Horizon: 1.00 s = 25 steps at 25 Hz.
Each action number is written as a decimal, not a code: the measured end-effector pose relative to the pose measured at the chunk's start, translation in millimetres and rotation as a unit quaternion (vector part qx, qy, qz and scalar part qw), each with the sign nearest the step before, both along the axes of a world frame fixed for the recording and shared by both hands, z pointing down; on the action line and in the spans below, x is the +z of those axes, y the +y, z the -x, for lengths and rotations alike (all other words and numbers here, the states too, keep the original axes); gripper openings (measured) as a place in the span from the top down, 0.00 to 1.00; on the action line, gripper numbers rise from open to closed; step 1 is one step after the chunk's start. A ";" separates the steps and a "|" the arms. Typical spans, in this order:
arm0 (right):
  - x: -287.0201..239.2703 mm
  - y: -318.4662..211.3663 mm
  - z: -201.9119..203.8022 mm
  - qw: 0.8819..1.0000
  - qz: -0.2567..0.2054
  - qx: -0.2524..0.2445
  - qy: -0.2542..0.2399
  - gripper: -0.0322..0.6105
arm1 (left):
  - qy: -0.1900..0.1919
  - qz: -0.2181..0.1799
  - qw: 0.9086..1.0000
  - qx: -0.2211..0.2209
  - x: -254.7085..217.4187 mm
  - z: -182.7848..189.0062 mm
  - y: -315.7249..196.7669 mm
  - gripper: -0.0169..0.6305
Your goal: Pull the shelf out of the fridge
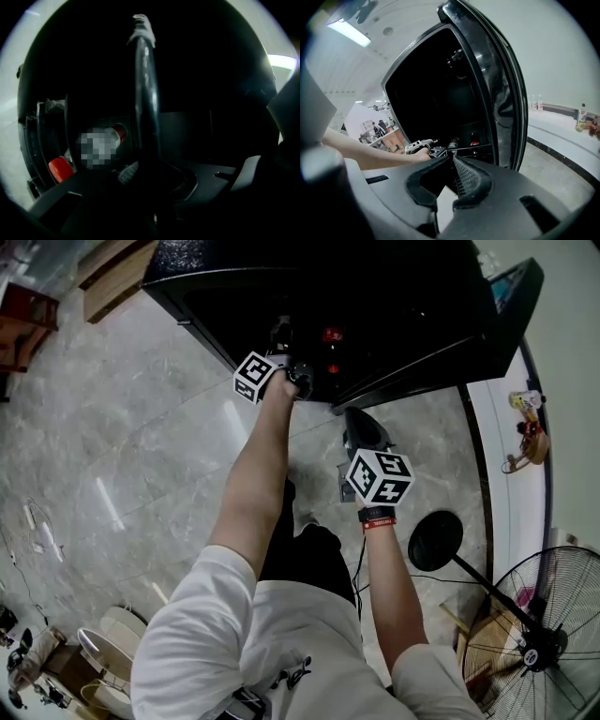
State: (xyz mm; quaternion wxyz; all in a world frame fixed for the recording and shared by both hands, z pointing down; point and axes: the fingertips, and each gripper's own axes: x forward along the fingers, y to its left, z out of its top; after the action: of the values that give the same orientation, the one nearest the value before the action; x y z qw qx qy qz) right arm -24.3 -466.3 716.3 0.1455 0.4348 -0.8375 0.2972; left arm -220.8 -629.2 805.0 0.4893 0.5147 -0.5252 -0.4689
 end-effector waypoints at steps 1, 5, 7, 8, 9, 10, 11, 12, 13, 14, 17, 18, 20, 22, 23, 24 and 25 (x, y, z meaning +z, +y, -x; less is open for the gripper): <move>-0.9 0.9 -1.0 1.000 0.001 0.002 -0.001 0.90 | -0.001 0.002 1.000 0.002 0.0 -0.3 2.5 0.90; -5.7 5.6 -0.8 1.000 0.003 0.007 -0.009 0.91 | 0.001 0.003 1.000 0.007 -1.3 -1.6 13.1 0.90; -9.2 8.1 0.8 1.000 0.001 0.004 -0.010 0.91 | 0.004 0.002 1.000 0.006 -2.1 -2.5 17.7 0.90; -11.0 9.3 0.9 1.000 0.000 0.003 -0.011 0.91 | 0.006 0.002 1.000 0.006 -2.4 -3.5 19.9 0.90; -12.6 10.6 0.6 1.000 0.000 0.004 -0.011 0.91 | 0.007 0.003 1.000 0.005 -2.4 -4.6 22.4 0.90; -13.9 11.9 0.1 1.000 0.000 0.004 -0.012 0.91 | 0.008 0.004 1.000 0.005 -2.1 -5.4 25.2 0.90; -15.1 13.2 -0.5 1.000 0.001 0.005 -0.012 0.91 | 0.009 0.005 1.000 0.005 -1.9 -5.7 28.0 0.90; -16.3 14.3 -1.3 1.000 0.002 0.007 -0.013 0.91 | 0.010 0.006 1.000 0.004 -2.1 -5.9 30.3 0.90; -17.5 15.1 -2.2 1.000 0.002 0.008 -0.015 0.91 | 0.012 0.006 1.000 0.004 -2.5 -6.3 32.2 0.90; -18.6 15.9 -3.1 1.000 0.002 0.010 -0.016 0.91 | 0.014 0.005 1.000 0.003 -3.0 -6.8 33.9 0.90; -21.8 19.8 -5.0 1.000 0.002 0.014 -0.017 0.91 | 0.020 0.007 1.000 0.002 -3.2 -8.6 39.6 0.90; -22.6 21.3 -5.4 1.000 0.002 0.014 -0.017 0.91 | 0.021 0.007 1.000 0.001 -3.2 -9.2 41.5 0.90; -24.4 23.0 -6.1 1.000 0.002 0.014 -0.017 0.91 | 0.024 0.008 1.000 0.001 -4.1 -10.3 44.4 0.90; -25.7 24.2 -7.0 1.000 0.002 0.016 -0.017 0.91 | 0.025 0.007 1.000 0.001 -4.4 -10.9 46.7 0.90; -26.3 24.8 -7.3 1.000 0.003 0.017 -0.017 0.91 | 0.026 0.008 1.000 0.001 -4.0 -11.1 48.1 0.90; -27.1 25.4 -7.5 1.000 0.003 0.017 -0.016 0.91 | 0.026 0.008 1.000 0.002 -3.8 -11.4 49.6 0.90; -28.1 25.9 -7.5 1.000 0.003 0.018 -0.016 0.91 | 0.027 0.009 1.000 0.003 -3.9 -11.4 51.2 0.90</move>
State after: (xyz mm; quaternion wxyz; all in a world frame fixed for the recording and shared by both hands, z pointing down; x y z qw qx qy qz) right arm -16.8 -440.4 688.2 0.1275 0.4444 -0.8311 0.3092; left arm -209.4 -578.0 801.1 0.5088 0.4990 -0.5147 -0.4766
